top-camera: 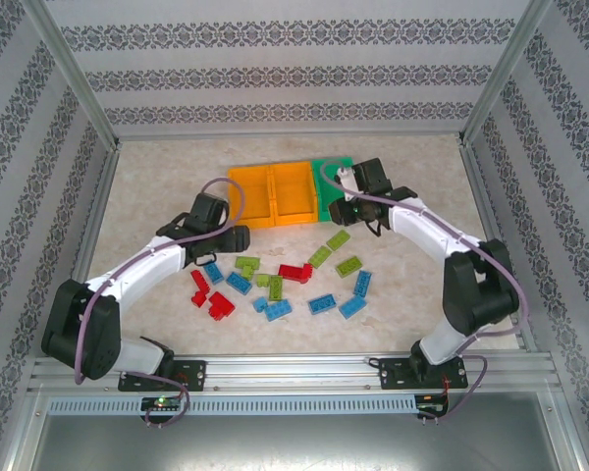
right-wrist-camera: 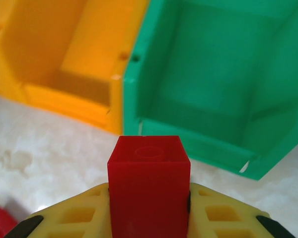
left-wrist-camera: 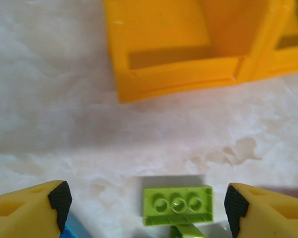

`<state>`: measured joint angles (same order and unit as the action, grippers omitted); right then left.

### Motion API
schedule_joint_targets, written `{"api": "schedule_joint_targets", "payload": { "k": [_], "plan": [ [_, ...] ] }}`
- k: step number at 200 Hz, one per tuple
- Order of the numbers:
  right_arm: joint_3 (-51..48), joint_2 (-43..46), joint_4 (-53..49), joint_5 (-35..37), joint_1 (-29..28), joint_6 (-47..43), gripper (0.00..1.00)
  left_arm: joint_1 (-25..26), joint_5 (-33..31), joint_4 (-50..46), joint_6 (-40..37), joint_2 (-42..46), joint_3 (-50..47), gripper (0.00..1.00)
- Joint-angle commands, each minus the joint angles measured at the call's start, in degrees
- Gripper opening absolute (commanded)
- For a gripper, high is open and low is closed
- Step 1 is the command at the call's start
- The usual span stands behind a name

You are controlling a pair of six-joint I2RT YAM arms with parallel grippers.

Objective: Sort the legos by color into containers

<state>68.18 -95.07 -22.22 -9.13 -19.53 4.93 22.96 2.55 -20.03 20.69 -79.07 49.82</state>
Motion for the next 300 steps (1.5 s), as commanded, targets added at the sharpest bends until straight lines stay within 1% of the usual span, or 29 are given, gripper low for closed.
{"api": "schedule_joint_targets", "payload": {
  "k": [1, 27, 49, 69, 88, 112, 133, 143, 170, 197, 219, 236, 274, 300],
  "plan": [
    [4.19, -4.27, -0.6, 5.36, 0.73, 7.96, 0.25, 3.75, -0.86, 2.2, -5.01, 0.58, 0.15, 0.82],
    [8.96, -9.32, -2.16, 9.43, 0.78, 10.21, 0.3, 8.83, 0.1, 3.5, -9.5, -0.35, 0.69, 0.82],
    [13.95, -13.84, -4.65, 10.32, 0.77, 11.39, 0.32, 13.07, 2.11, 4.42, -13.24, -1.75, 1.74, 0.82],
    [17.22, -16.81, -6.29, 10.59, 0.54, 12.41, 0.34, 16.47, 2.14, 3.63, -15.7, -4.11, 3.86, 0.82],
    [18.55, -18.26, -6.95, 11.7, 0.21, 13.41, 0.39, 18.93, 2.17, 1.82, -16.41, -7.32, 6.59, 0.8],
    [18.74, -19.0, -6.91, 12.04, -0.02, 14.39, 0.51, 22.01, 1.39, 0.73, -16.78, -10.74, 8.78, 0.78],
    [18.83, -19.02, -6.7, 11.65, -0.32, 14.66, 0.56, 23.62, 1.2, -0.63, -15.64, -13.65, 10.99, 0.75],
    [18.83, -18.7, -6.57, 11.58, -0.48, 14.82, 0.59, 24.17, 1.16, -1.58, -14.83, -15.04, 12.24, 0.73],
    [18.01, -16.56, -5.52, 10.64, -1.13, 15.51, 0.62, 26.0, -0.31, -4.85, -12.52, -18.35, 15.91, 0.69],
    [14.14, -12.33, -1.35, 8.5, -0.9, 18.1, 0.64, 28.36, -2.02, -7.31, -10.72, -21.12, 19.1, 0.67],
    [11.97, -8.95, 1.05, 5.43, -0.07, 20.75, 0.65, 29.76, -2.36, -8.79, -10.24, -24.05, 21.42, 0.61],
    [11.94, -7.24, 0.86, 2.99, 0.27, 19.88, 0.66, 30.29, -3.63, -10.66, -8.98, -26.68, 23.46, 0.56],
    [8.14, -2.02, 1.67, 5.21, 0.9, 18.54, 0.68, 30.58, -8.35, -14.43, -4.97, -29.54, 26.34, 0.53],
    [5.43, 0.23, 2.13, 5.35, 2.36, 18.53, 0.69, 30.65, -9.47, -14.9, -2.68, -29.91, 26.64, 0.52]
  ]
}}
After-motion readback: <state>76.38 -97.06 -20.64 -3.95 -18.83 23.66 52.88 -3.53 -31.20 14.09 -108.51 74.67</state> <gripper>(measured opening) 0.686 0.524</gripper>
